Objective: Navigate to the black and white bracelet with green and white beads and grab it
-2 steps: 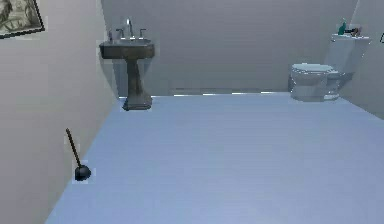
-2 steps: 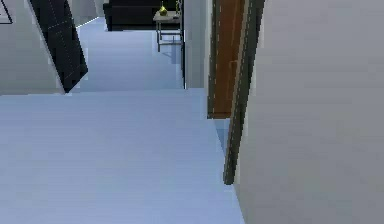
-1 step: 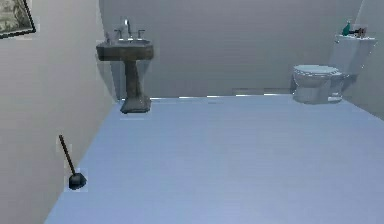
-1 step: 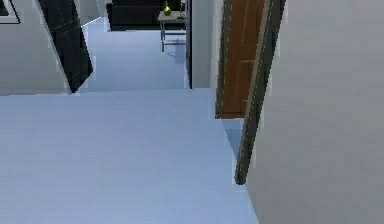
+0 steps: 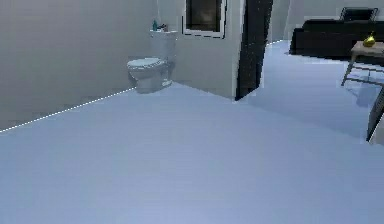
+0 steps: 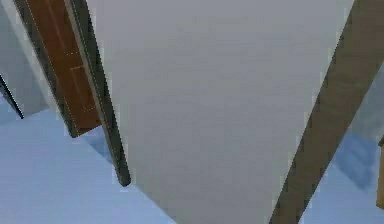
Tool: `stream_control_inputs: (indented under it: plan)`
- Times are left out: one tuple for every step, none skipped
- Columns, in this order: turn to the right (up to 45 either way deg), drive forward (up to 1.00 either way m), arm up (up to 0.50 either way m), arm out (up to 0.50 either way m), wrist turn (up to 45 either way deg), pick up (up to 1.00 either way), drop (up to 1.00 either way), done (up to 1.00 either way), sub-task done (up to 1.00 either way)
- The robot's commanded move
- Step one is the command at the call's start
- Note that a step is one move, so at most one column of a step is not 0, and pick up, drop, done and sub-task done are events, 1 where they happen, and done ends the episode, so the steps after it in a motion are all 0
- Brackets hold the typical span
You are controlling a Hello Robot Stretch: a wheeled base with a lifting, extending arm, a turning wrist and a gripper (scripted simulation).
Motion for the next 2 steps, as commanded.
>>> stream_control_inputs:
  plan:
    - [42.0, 0.00, 0.00, 0.00, 0.0, 0.00, 0.00, 0.00, 0.00]
    - [0.0, 1.00, 0.00, 0.00, 0.0, 0.00, 0.00, 0.00, 0.00]
